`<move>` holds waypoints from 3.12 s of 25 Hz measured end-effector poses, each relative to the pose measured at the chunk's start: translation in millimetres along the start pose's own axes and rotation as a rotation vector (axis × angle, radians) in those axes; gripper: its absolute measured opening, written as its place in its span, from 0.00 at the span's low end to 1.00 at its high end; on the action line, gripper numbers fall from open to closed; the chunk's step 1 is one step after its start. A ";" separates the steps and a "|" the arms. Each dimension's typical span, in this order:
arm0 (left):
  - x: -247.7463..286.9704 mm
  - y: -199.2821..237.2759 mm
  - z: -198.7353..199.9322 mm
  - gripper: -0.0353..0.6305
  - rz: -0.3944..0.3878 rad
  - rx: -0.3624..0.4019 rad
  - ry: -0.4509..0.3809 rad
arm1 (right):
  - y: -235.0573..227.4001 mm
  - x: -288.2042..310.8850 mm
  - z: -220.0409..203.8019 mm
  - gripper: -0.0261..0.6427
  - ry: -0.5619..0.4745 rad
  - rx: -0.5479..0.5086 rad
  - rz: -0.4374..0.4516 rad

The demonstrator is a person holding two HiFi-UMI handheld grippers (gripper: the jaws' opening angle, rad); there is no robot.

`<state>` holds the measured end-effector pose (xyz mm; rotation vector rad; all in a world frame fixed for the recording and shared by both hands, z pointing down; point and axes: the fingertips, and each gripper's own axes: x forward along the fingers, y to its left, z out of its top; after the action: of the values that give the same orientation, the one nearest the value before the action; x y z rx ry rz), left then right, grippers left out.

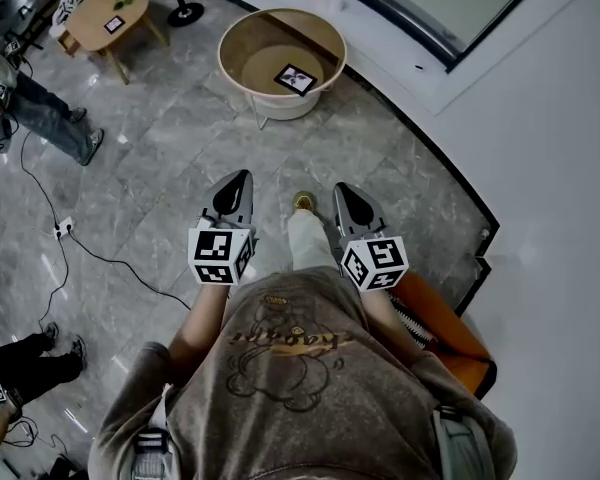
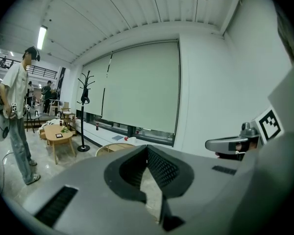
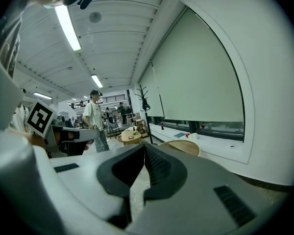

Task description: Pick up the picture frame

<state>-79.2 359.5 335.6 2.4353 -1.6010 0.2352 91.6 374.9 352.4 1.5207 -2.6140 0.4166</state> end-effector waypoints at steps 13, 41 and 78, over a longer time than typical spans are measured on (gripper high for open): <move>70.0 31.0 21.2 0.08 -0.012 -0.008 0.020 | -29.3 72.8 21.2 0.07 0.021 0.007 0.011; 257.5 75.9 80.4 0.08 0.082 -0.041 0.045 | -162.7 225.8 84.4 0.07 0.061 0.009 0.094; 408.7 195.4 110.5 0.08 0.024 -0.034 0.075 | -208.7 398.0 113.5 0.07 0.075 0.057 0.023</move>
<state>-95.8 -106.3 349.7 2.3543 -1.5900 0.2979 79.3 -88.2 367.3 1.4618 -2.5857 0.5434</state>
